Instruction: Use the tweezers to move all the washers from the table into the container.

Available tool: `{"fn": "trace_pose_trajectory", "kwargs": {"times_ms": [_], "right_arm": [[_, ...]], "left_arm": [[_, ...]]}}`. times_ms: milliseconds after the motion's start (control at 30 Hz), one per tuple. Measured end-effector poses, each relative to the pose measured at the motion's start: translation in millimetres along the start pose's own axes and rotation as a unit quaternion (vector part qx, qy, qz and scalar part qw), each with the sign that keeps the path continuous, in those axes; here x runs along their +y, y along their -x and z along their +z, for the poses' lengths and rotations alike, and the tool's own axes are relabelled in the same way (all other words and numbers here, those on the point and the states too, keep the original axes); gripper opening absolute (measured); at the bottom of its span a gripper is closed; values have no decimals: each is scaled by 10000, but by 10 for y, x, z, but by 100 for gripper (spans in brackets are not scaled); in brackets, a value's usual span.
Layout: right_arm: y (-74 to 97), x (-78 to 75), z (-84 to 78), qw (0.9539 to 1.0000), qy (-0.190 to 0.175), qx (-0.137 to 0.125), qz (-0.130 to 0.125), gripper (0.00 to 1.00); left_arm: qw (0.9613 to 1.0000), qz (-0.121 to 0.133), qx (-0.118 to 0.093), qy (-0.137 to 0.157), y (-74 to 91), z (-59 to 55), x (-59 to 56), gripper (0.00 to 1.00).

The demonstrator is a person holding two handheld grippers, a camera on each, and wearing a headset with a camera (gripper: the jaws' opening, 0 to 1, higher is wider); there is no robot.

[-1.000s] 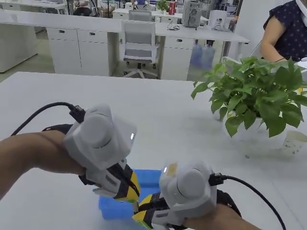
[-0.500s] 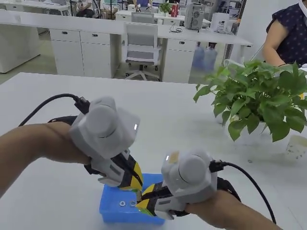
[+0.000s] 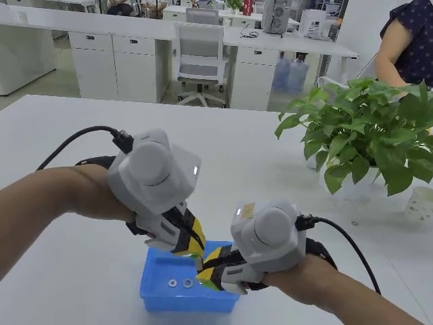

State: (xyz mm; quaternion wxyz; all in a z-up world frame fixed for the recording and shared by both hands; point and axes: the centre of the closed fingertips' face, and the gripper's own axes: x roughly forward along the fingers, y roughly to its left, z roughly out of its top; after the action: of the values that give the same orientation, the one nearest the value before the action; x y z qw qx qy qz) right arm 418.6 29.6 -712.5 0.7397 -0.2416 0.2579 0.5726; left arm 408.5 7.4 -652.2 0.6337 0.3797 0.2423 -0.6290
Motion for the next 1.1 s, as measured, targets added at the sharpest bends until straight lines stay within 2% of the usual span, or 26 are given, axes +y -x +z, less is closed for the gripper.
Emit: {"fn": "trace_pose_trajectory", "kwargs": {"times_ms": [300,1100], "right_arm": [[-107,-81,-81,10000,57,-24,41,10],[-412,-231,-313,9999,24,-11,116,10]], "left_arm": [[10000,4,52,19,-111,-100,89,6],[9998,-43,82,175,-400,-374,215,7]]}}
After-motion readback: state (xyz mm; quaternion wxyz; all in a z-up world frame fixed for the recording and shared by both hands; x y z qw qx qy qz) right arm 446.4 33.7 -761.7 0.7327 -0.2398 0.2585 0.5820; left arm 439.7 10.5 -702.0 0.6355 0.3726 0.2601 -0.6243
